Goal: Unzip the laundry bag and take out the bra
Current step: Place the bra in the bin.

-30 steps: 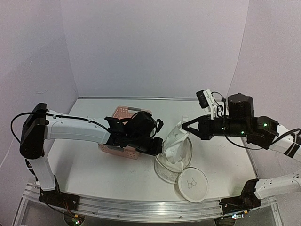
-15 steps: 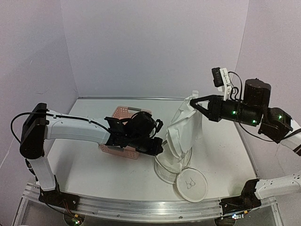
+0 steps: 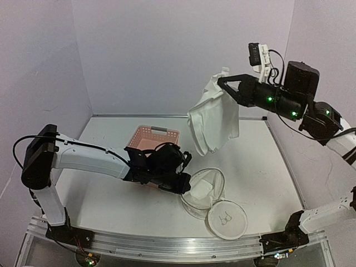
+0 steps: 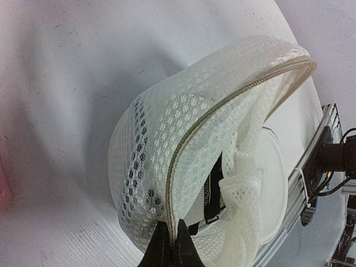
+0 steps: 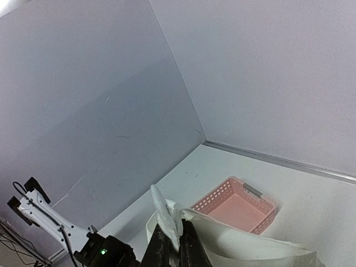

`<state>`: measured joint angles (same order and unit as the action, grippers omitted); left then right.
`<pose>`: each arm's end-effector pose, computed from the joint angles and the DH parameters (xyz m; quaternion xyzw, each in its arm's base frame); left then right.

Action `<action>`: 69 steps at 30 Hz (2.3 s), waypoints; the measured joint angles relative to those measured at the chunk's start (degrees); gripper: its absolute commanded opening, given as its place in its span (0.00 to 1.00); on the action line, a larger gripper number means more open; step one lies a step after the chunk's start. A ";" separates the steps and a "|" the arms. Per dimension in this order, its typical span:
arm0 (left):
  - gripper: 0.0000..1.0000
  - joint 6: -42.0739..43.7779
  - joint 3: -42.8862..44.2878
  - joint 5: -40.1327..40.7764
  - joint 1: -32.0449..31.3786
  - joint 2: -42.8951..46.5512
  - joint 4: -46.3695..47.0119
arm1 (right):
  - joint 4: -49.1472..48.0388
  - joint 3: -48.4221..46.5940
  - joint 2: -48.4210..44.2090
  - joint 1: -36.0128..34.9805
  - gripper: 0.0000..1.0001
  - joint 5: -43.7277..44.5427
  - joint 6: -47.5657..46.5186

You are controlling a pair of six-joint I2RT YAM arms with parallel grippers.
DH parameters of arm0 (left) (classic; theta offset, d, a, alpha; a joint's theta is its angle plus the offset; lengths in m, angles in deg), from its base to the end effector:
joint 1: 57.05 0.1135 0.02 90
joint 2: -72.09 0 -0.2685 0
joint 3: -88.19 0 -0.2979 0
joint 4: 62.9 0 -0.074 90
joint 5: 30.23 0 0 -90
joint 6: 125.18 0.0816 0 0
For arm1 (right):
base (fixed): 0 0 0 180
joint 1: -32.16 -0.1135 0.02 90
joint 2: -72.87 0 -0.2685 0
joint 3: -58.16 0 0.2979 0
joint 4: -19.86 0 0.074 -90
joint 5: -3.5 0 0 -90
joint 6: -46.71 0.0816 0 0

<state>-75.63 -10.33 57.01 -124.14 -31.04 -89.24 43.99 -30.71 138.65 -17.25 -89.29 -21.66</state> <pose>0.1762 -0.4270 0.1495 0.2234 0.9062 -0.3023 0.1937 0.2178 0.2603 0.4724 -0.1878 0.6883 0.4211 0.5600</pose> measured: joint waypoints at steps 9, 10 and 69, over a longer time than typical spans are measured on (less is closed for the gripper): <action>0.00 -3.21 -5.22 2.97 -2.69 5.44 0.87 | -3.82 -8.00 13.00 0.00 0.00 -1.31 -0.68; 0.00 -3.61 -5.92 3.26 -2.71 6.23 0.92 | -4.46 -8.61 14.36 0.00 0.00 -1.77 -0.55; 0.00 -8.98 -14.58 7.96 -4.87 13.27 1.31 | -4.07 -35.36 69.75 0.00 0.61 -12.35 9.55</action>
<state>-84.61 -24.90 64.96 -129.02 -17.77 -87.93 39.93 -66.08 208.40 -17.25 -101.64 -12.11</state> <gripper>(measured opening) 0.010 0.593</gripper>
